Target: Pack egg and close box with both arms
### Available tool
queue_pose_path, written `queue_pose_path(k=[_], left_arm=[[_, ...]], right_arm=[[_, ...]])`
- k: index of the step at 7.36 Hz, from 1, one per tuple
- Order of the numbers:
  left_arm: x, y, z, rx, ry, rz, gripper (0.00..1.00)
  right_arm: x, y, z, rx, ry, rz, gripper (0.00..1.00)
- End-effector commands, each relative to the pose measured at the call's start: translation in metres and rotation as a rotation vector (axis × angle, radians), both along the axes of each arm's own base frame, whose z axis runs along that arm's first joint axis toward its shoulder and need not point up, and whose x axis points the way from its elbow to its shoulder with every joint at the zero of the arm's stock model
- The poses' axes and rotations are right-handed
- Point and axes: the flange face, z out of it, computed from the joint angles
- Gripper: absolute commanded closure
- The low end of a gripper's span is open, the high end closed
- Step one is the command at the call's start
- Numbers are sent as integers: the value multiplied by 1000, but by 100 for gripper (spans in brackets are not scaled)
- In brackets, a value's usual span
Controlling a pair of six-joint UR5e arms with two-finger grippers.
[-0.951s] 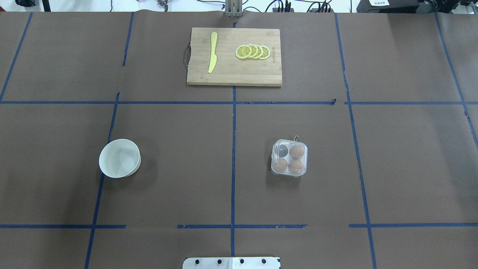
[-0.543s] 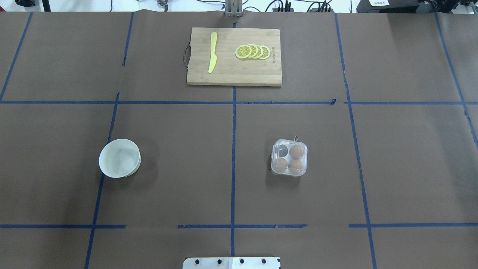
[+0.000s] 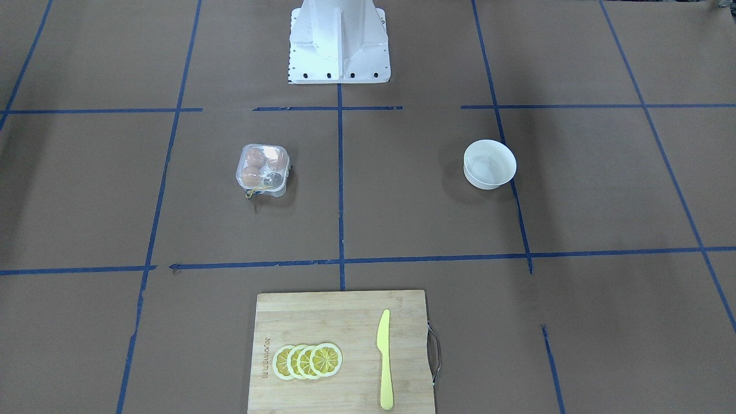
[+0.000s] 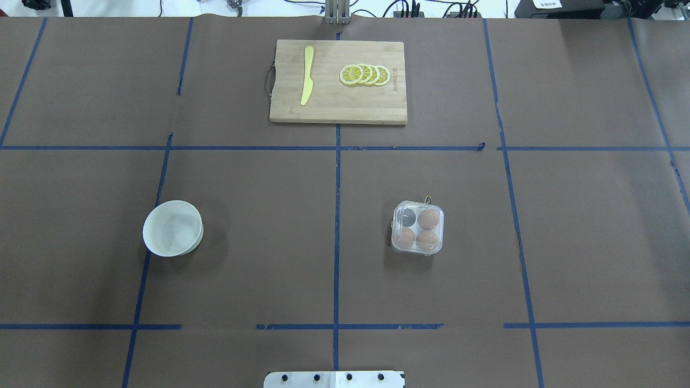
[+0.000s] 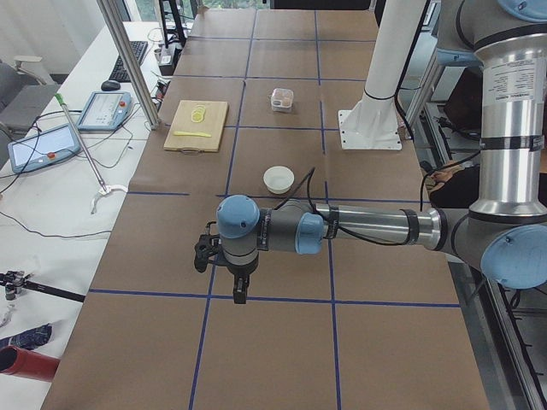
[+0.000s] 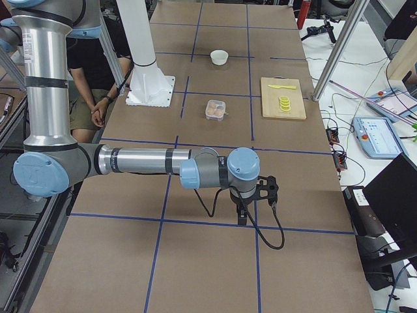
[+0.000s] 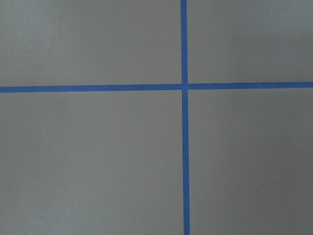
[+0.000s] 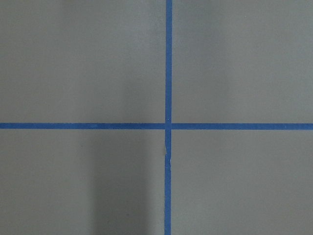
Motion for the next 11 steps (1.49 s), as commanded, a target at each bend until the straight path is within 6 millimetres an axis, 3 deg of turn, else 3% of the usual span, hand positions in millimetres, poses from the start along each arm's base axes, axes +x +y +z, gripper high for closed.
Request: queue_pose_path(k=[1,6,7,8,11], left_arm=[[-1,7,6,-17,1,-4,0],[-1,6,-17,29,1,-3,0],[-3,8,-37,67,2,-8,0],[-3,8,-28,48,-2,-9,0],[-4,8,-30,54,-1,-10,0]], right_arm=[[0,1,3,4,-1,-9,0],[-1,-3,18,-35,-4,-5,0],[-1,-7,8,-13,-6,-6,0],[-1,-10,2,-2,-6,-6,0],[-1,-13,4,-8,-5,-4,0]])
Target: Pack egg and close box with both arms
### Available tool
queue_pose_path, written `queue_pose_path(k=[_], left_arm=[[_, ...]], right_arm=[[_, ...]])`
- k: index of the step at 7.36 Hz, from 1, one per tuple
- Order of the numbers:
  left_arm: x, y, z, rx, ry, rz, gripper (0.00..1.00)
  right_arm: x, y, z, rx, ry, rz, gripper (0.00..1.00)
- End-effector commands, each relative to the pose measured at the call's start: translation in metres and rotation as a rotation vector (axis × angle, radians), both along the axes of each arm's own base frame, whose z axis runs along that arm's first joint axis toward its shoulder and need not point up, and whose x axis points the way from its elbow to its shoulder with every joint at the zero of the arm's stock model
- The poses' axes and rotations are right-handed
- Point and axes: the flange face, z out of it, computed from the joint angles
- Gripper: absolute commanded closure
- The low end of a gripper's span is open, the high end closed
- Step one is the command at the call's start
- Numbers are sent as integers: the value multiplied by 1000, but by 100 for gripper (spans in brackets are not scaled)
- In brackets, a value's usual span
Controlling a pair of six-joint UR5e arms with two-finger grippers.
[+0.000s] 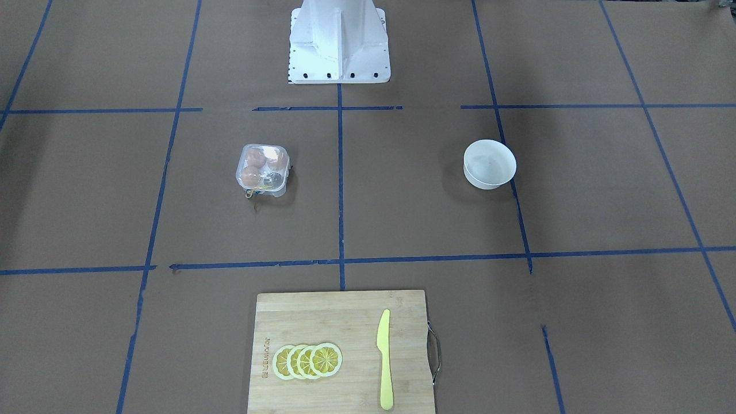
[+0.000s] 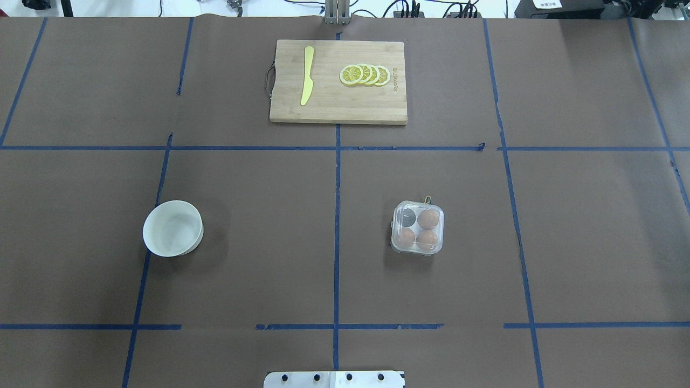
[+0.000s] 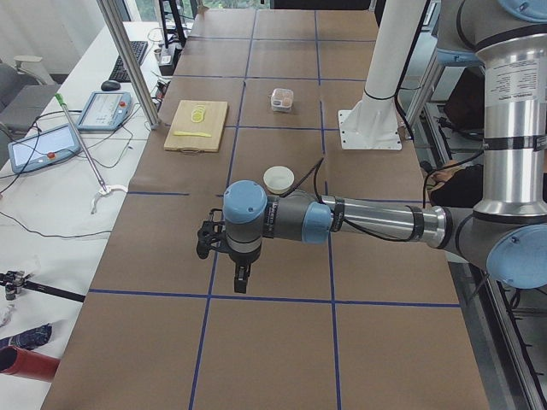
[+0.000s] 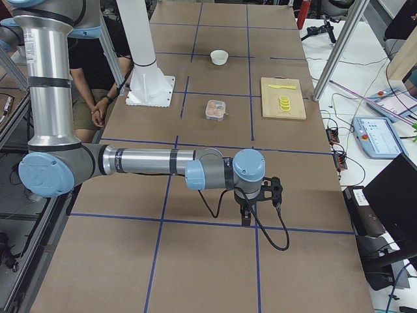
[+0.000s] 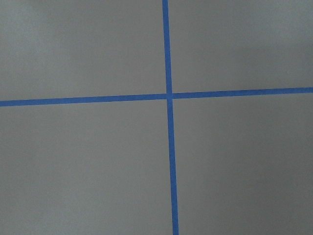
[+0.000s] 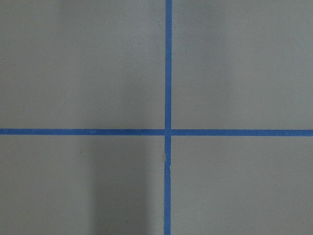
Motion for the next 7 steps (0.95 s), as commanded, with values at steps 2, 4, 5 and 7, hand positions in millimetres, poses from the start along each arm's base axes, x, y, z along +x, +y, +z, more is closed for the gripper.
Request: queue_pose_path(k=[2,4,5,7], left_arm=[[2,6,5,-2,-2,11,0],[2,17,-2,74,9,9,0],[2,16,6,67,-4,8,0],[2,14,5,63,-4,9,0]], right_arm=[[-9,-3,3,-22,8,-13,0],[-15,0,10,-64,45,-32,0],[-16,4,12,-61,47,-39,0],[-21,6,13,-40,52,-71,0]])
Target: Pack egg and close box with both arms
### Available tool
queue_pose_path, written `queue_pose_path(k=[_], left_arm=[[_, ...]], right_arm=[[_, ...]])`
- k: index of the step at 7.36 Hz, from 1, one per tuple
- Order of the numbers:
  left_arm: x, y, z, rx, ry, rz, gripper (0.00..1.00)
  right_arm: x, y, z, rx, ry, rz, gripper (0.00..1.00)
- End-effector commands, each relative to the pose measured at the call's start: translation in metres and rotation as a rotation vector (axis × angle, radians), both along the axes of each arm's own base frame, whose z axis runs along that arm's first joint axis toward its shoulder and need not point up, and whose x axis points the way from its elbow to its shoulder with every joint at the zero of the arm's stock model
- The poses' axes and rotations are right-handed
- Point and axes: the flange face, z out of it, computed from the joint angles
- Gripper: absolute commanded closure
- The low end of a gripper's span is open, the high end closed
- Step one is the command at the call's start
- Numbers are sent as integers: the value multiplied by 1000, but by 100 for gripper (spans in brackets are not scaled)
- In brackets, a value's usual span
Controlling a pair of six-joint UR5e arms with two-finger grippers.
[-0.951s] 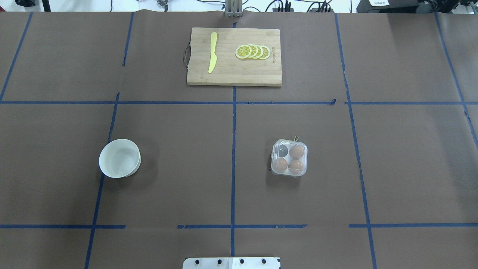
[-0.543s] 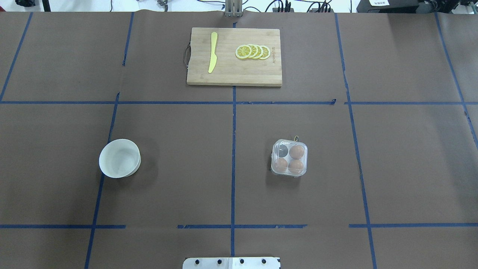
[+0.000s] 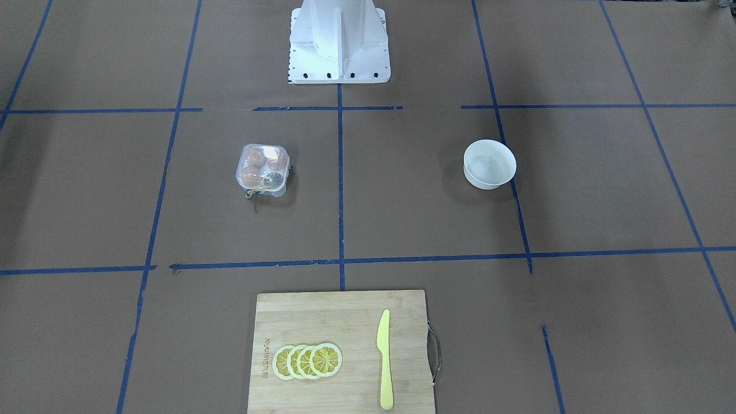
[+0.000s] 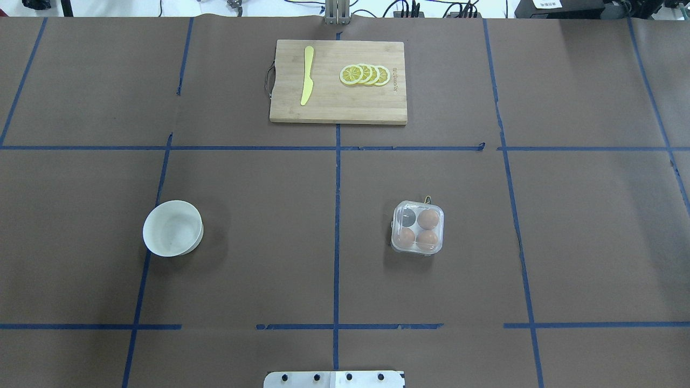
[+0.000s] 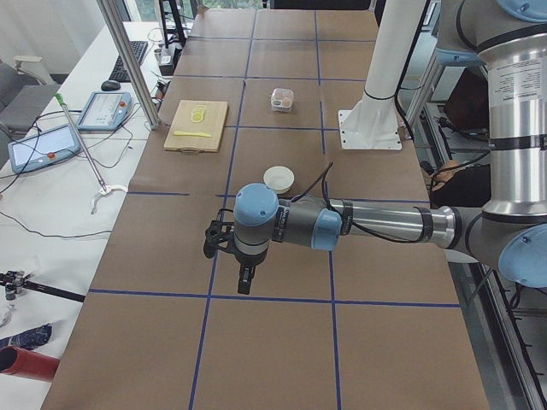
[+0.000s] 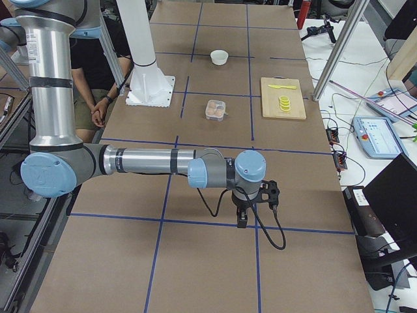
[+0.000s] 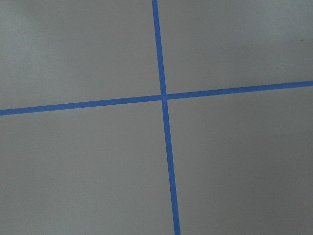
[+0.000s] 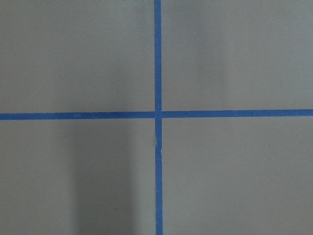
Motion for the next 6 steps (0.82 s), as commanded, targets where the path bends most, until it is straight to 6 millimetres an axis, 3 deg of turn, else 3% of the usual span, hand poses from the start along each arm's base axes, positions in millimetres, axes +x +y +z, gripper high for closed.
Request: queue_pose_path(k=[1,3,4,6], left_arm=[[0,-3,-3,9,-1,2,0],[0,0,1,0,-1,2,0],[0,1,2,-5,-1,2,0],[0,2,7,-16,-1,2,0]], right_arm=[[-5,8,8,42,5,-70,0],[-10,14,-23,10,3,-88,0],[-10,30,-17,9,-1,-102,0],[-10,34,-19,38,3,-129,0]])
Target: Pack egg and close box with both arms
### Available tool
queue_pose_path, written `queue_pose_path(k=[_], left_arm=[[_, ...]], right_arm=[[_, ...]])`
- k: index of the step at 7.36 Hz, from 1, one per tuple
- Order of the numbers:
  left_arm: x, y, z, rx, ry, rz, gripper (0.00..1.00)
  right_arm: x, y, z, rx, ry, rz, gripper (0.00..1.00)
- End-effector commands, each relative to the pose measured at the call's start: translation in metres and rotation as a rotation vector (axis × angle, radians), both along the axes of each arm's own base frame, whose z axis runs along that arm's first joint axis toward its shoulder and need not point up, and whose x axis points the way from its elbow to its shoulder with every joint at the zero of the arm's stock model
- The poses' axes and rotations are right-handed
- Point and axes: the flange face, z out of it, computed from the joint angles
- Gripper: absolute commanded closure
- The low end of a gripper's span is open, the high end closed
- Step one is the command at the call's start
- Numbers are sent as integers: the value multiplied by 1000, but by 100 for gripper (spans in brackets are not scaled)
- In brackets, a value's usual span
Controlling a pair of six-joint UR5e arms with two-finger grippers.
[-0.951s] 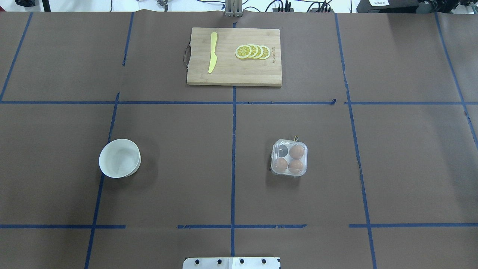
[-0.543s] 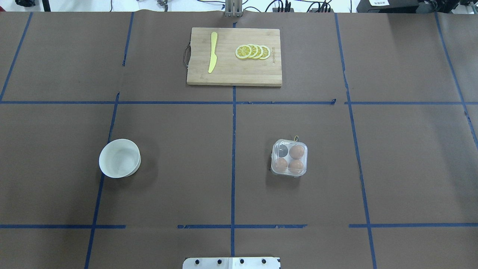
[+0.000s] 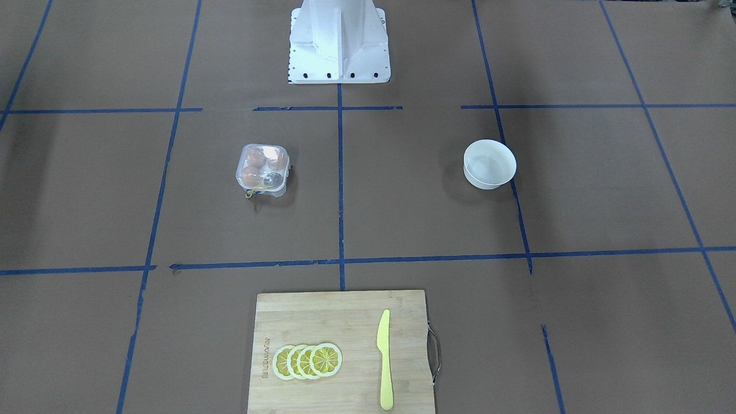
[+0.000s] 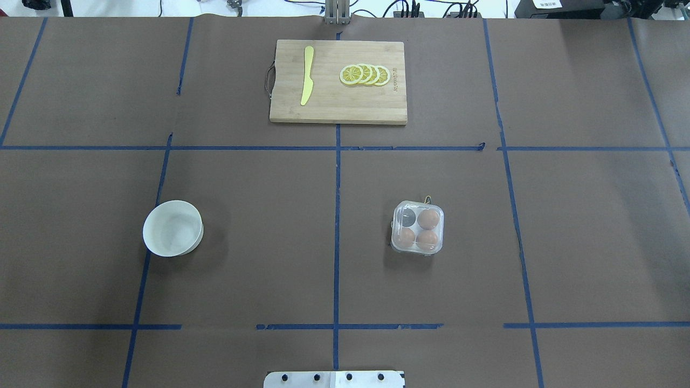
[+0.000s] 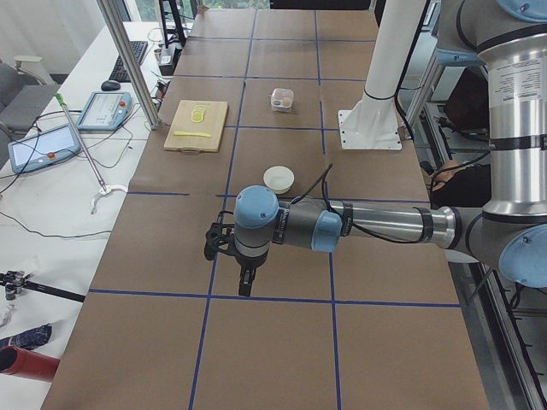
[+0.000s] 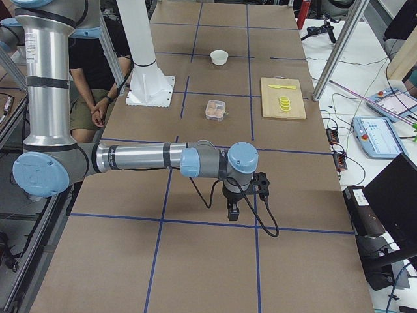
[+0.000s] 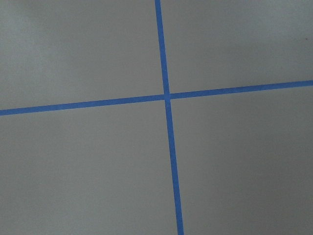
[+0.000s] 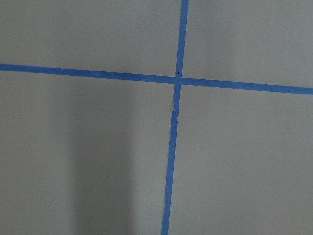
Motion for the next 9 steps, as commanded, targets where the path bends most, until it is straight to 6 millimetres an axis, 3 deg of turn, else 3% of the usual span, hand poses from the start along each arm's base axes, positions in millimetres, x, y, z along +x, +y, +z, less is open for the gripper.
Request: queue_pose_path(k=[1,9], left_arm=[[-1,3,7,-31,0,-2,0],[-2,13,8,-201,-23,0,0]], right_arm=[[0,6,3,41,-1,-53,0],[-1,7,-1,54,-6,-55,0]])
